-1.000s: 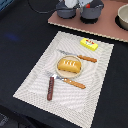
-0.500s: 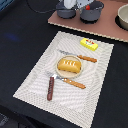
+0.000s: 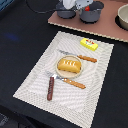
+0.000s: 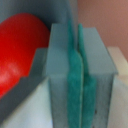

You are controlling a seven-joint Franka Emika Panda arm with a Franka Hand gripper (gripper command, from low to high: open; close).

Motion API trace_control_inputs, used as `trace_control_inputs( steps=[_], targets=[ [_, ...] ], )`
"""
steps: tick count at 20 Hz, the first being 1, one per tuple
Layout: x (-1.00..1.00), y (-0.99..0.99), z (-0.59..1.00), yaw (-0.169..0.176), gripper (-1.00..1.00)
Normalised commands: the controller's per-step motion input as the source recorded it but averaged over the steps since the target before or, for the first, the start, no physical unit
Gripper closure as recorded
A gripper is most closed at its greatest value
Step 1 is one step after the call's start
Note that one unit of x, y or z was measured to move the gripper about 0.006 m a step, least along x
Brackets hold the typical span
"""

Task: Interact with the objects in diverse but meaningful ways.

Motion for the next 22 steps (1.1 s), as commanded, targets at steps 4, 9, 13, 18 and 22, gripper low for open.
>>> trace_control_inputs(
  steps=[4, 9, 13, 18, 22],
  targets=[
    [0.12, 0.22, -0.03, 0.0, 1.0],
    [0.17, 0.23, -0.02, 0.0, 1.0],
    [0.21, 0.28, 0.2, 0.0, -1.0],
    [0.28, 0.3, 0.47, 0.0, -1.0],
    [0.16, 0.29, 0.67, -0.014, -1.0]
  ],
)
